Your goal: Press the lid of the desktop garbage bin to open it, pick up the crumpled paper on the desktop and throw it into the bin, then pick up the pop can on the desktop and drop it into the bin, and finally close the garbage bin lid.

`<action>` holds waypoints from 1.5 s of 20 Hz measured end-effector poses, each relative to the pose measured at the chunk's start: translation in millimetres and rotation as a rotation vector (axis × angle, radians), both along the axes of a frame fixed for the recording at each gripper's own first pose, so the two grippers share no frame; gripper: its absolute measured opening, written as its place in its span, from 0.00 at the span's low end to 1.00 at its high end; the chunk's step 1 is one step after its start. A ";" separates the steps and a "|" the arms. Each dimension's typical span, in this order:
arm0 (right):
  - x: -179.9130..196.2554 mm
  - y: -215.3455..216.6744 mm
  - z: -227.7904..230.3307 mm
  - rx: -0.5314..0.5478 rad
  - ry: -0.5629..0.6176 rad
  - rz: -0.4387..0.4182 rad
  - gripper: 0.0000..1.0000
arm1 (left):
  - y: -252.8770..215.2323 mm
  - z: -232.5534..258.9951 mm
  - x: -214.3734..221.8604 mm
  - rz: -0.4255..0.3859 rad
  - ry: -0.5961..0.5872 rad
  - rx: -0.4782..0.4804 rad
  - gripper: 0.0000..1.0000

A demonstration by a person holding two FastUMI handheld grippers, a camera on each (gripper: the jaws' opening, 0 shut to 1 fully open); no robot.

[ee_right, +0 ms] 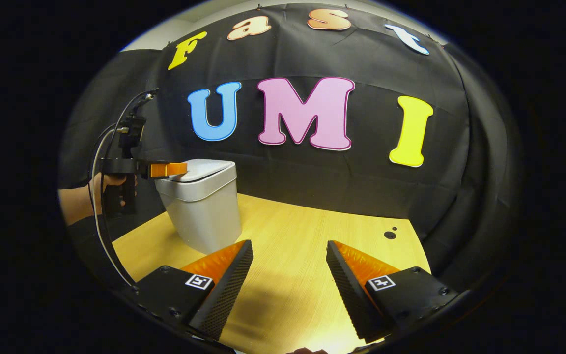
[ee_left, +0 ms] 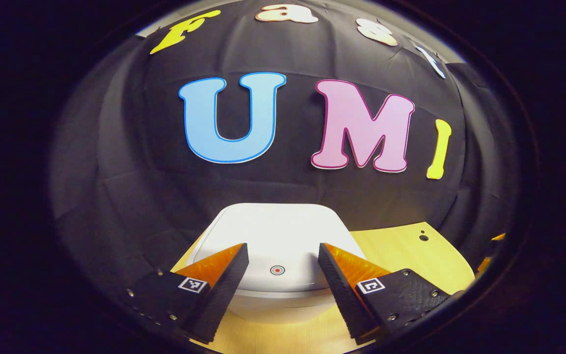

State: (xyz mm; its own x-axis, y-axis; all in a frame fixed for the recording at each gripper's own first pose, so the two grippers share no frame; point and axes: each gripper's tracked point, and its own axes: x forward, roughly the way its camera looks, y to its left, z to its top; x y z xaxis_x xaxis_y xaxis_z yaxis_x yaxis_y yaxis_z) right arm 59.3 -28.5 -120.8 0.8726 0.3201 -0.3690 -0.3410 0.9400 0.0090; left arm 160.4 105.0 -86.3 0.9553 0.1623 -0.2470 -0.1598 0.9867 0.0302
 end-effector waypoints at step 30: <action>7.5 22.3 76.8 0.079 -0.159 -0.102 0.98 | -103.2 127.0 -89.0 -0.055 -0.293 0.133 0.95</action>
State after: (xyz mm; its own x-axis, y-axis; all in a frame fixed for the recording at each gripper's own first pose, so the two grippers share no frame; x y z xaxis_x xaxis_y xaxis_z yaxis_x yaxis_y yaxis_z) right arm 66.7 -6.2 -43.9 0.9471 0.2497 -0.2014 -0.2473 0.9682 0.0377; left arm 71.4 1.9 40.7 0.9909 0.1205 0.0595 -0.1270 0.9845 0.1206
